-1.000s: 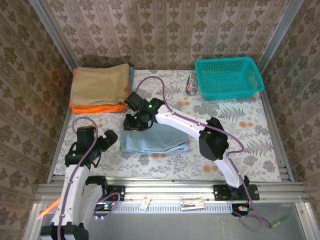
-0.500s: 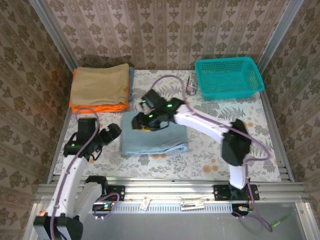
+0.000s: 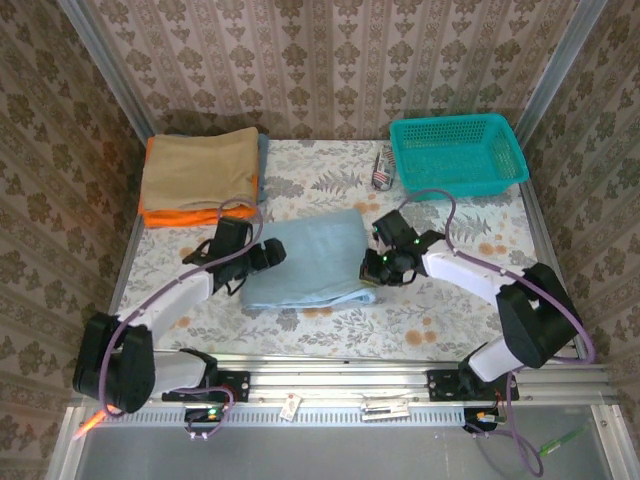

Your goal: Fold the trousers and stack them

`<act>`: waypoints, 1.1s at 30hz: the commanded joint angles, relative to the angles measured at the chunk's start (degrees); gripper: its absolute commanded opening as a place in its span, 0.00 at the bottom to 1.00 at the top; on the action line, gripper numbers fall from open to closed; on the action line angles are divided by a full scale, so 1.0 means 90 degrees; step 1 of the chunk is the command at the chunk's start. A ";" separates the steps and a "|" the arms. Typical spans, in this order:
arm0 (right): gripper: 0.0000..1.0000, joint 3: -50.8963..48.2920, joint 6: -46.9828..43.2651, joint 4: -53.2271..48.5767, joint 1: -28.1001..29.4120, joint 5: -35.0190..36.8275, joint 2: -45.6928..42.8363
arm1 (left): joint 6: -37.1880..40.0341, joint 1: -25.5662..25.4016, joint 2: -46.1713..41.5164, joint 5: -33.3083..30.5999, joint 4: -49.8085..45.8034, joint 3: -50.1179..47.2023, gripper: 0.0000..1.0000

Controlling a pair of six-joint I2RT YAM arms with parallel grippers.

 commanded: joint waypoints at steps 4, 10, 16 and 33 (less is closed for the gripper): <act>0.00 -0.0795 0.0263 0.1499 0.0127 -0.0337 0.0929 | -0.0389 0.0881 0.0204 -0.0104 0.1187 -0.1390 0.88; 0.00 -0.0935 0.0134 0.1570 -0.0006 -0.0513 0.1218 | -0.0300 0.1050 0.0399 -0.0088 0.1196 -0.1483 0.89; 0.00 -0.0433 -0.0394 0.0261 -0.0076 -0.0382 0.0023 | -0.0197 0.1032 -0.0191 0.0195 0.0713 -0.1315 0.88; 0.24 0.2737 -0.0474 -0.0257 0.0899 0.0354 0.2026 | 0.0721 0.1756 -0.0451 -0.0330 -0.1662 0.1270 0.95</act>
